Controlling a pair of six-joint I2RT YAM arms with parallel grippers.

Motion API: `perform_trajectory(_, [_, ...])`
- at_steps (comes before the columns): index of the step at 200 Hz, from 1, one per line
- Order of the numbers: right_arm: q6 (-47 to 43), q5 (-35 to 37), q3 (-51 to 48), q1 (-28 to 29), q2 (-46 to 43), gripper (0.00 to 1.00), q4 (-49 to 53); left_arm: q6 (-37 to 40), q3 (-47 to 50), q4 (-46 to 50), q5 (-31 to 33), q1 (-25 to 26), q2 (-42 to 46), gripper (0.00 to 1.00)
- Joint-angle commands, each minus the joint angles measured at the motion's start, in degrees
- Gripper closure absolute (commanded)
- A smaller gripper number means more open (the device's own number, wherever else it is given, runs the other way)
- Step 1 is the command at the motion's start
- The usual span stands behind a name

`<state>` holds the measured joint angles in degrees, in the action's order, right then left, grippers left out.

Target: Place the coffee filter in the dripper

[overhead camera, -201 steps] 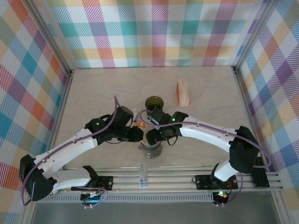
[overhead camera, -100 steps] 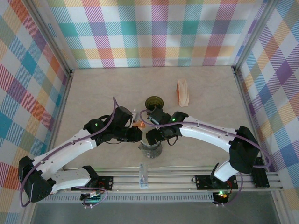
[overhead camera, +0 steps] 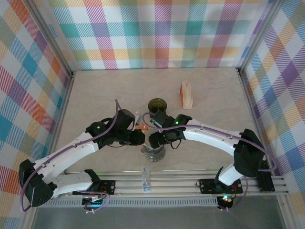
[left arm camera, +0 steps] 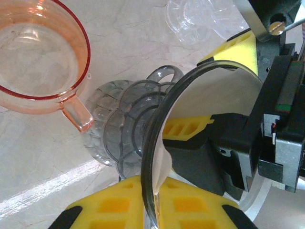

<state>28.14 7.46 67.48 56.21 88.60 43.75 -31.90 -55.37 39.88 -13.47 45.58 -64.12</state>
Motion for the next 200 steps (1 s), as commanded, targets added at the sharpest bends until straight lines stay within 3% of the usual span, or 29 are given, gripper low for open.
perform_trajectory(1, [1.09, 0.81, -0.70, -0.04, 0.54, 0.13, -0.65, 0.87, 0.79, -0.49, -2.16, -0.13, 0.22, 0.88])
perform_trajectory(115, [2.35, 2.82, 2.74, -0.05, -8.22, 0.10, 1.67, 1.08, 0.09, 0.00, -1.47, -0.09, 0.00, 0.85])
perform_trajectory(200, [3.80, 3.03, -1.65, -0.04, -11.23, 0.12, 2.82, 0.84, -0.26, 0.06, -0.94, -0.09, -0.24, 0.81])
